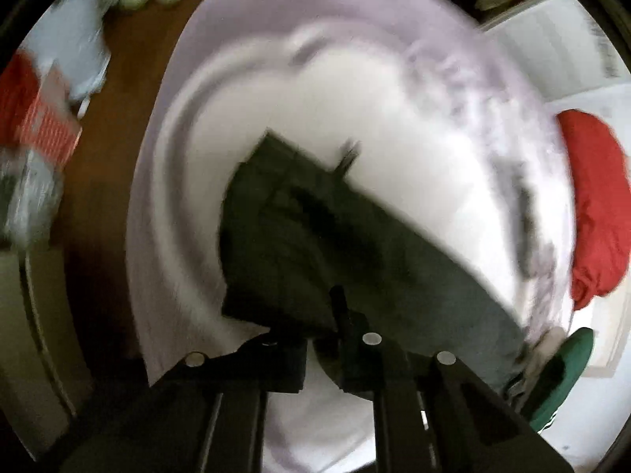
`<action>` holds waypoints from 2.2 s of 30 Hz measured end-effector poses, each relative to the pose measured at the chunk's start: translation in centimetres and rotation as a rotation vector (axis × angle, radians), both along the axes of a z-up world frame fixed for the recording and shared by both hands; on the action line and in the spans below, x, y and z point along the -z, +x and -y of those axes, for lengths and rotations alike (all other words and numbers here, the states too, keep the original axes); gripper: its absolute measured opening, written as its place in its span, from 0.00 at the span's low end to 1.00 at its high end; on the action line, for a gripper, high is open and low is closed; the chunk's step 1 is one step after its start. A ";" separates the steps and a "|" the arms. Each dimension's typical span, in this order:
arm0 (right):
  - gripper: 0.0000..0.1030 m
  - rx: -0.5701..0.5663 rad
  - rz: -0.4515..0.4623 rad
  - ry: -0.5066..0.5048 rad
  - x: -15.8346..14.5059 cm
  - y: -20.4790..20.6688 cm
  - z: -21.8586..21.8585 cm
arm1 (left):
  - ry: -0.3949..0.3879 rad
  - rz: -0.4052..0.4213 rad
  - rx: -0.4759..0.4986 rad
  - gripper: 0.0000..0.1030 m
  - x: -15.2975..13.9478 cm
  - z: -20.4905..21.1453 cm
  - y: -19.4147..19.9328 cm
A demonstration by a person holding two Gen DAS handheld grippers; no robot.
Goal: Fold large clothes
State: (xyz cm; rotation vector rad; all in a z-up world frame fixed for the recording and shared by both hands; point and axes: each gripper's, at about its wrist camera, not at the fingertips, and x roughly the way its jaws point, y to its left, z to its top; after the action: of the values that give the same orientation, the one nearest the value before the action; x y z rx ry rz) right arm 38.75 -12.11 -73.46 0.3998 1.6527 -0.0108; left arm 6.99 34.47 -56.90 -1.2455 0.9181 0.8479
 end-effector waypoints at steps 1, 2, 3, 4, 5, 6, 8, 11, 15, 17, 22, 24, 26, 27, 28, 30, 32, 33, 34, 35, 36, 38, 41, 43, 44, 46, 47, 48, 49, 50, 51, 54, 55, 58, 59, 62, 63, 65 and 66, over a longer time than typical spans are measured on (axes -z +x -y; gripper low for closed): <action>0.50 0.005 0.000 -0.001 0.2 0.1 -0.3 | 0.037 0.027 0.022 0.07 -1.0 -0.7 0.5; 0.50 0.010 0.000 0.001 0.2 0.0 -0.3 | 0.091 0.061 0.055 0.07 -2.2 -1.7 1.6; 0.50 0.010 0.000 0.005 0.2 0.0 -0.4 | 0.124 0.086 0.080 0.07 -2.9 -2.5 2.5; 0.50 0.007 0.000 0.005 0.3 0.0 -0.6 | 0.147 0.118 0.114 0.07 -3.1 -3.5 3.7; 0.50 0.000 -0.001 0.003 0.4 0.0 -0.7 | 0.148 0.128 0.137 0.07 -2.6 -4.2 4.5; 0.50 -0.007 -0.004 0.002 0.5 0.0 -0.9 | 0.138 0.122 0.150 0.07 -1.7 -4.8 5.1; 0.50 -0.019 -0.007 -0.005 0.7 0.1 -1.4 | 0.055 0.096 0.157 0.08 1.5 -6.2 5.6; 0.51 -0.013 -0.005 0.005 0.7 0.4 -2.5 | -0.106 0.094 0.106 0.12 4.4 -6.3 3.7; 0.56 -0.021 0.016 0.035 0.1 0.9 -3.4 | -0.224 0.169 0.085 0.51 5.2 -4.0 0.5; 0.56 -0.033 0.024 0.034 0.0 1.3 -3.8 | -0.265 0.243 0.057 0.72 5.7 -3.3 0.0; 0.57 -0.025 0.028 0.021 -0.1 2.4 -4.4 | -0.210 0.171 -0.049 0.76 6.3 -3.2 2.0; 0.57 -0.043 0.031 -0.017 -0.7 3.4 -4.4 | -0.127 0.123 -0.087 0.75 5.3 -2.8 3.2; 0.57 -0.070 0.054 -0.069 -1.9 4.1 -4.6 | 0.013 0.058 -0.043 0.46 3.3 -1.9 5.4; 0.57 -0.083 0.073 -0.092 -2.7 4.5 -4.4 | 0.063 0.023 -0.013 0.04 2.6 -1.7 6.6; 0.57 -0.095 0.087 -0.110 -3.3 4.9 -4.6 | 0.099 -0.001 0.008 0.05 2.0 -1.6 7.7; 0.57 -0.117 0.112 -0.145 -4.3 5.9 -4.9 | 0.131 0.008 0.014 0.04 1.0 -1.9 8.6; 0.57 -0.147 0.130 -0.190 -4.8 7.1 -5.5 | 0.163 0.014 0.039 0.04 -0.2 -2.3 8.9; 0.57 -0.158 0.148 -0.209 -4.9 7.6 -5.7 | 0.181 0.016 0.054 0.03 -0.8 -2.6 9.0; 0.57 -0.175 0.169 -0.235 -5.0 8.3 -6.0 | 0.212 0.021 0.079 0.03 -1.8 -2.7 8.8; 0.57 -0.205 0.191 -0.277 -4.7 9.0 -6.5 | 0.231 0.021 0.096 0.03 -2.5 -2.7 9.8; 0.57 -0.241 0.202 -0.322 -4.0 9.8 -7.2 | 0.249 0.021 0.110 0.03 -3.3 -2.9 10.8; 0.57 -0.319 0.162 -0.384 -1.1 11.2 -8.2 | 0.307 0.018 0.159 0.03 -5.4 -2.5 11.9; 0.57 -0.376 0.117 -0.380 1.5 12.5 -8.6 | 0.431 -0.012 0.270 0.03 -8.3 -0.3 14.1; 0.58 -0.380 0.138 -0.321 0.4 12.9 -7.8 | 0.540 -0.034 0.365 0.03 -10.5 2.3 16.5; 0.62 -0.371 0.145 -0.280 -0.2 13.0 -6.9 | 0.579 -0.037 0.404 0.03 -11.4 3.6 17.5; 0.79 -0.346 0.147 -0.246 -1.7 12.7 -4.5 | 0.649 -0.023 0.485 0.03 -13.3 6.8 19.6; 0.79 -0.335 0.156 -0.240 -2.6 12.5 -2.9 | 0.686 -0.009 0.545 0.03 -14.4 9.4 21.2; 0.79 -0.335 0.160 -0.238 -3.4 12.3 -1.4 | 0.714 0.005 0.594 0.03 -15.2 11.7 22.4; 0.80 -0.341 0.158 -0.235 -3.9 12.1 -0.1 | 0.737 0.022 0.638 0.03 -15.8 13.8 23.5; 0.80 -0.345 0.156 -0.236 -4.5 11.9 1.5 | 0.758 0.039 0.685 0.03 -16.2 16.1 24.6; 0.80 -0.339 0.154 -0.239 -5.0 11.7 3.4 | 0.777 0.067 0.752 0.03 -16.7 19.6 26.0; 0.81 -0.276 0.155 -0.236 -6.3 10.7 9.8 | 0.770 0.133 0.911 0.02 -16.7 27.9 29.0; 0.81 -0.246 0.152 -0.236 -6.7 10.1 12.2 | 0.759 0.156 0.988 0.02 -16.2 31.9 30.2; 0.81 -0.134 0.116 -0.250 -7.3 7.8 19.8 | 0.696 0.188 1.199 0.02 -13.7 41.4 32.5; 0.81 -0.102 0.101 -0.248 -7.0 7.1 21.6 | 0.676 0.186 1.287 0.02 -12.1 45.5 33.0; 0.81 0.001 0.044 -0.256 -6.8 3.3 28.0 | 0.651 0.181 1.470 0.02 -8.2 53.7 32.8; 0.81 0.018 0.029 -0.261 -6.6 2.2 29.0 | 0.649 0.168 1.506 0.03 -7.1 55.6 32.7; 0.81 0.069 -0.015 -0.262 -5.7 -0.1 32.2 | 0.610 0.096 1.569 0.03 -3.8 57.9 32.2; 0.81 0.087 -0.025 -0.258 -5.4 -0.9 33.0 | 0.583 0.050 1.576 0.04 -2.4 58.2 31.9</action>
State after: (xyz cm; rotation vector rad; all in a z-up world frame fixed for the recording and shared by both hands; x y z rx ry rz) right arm 37.86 -45.15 -68.09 0.2751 1.6323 -0.2926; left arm 38.93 -23.77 -54.51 0.1554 1.1419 -0.2218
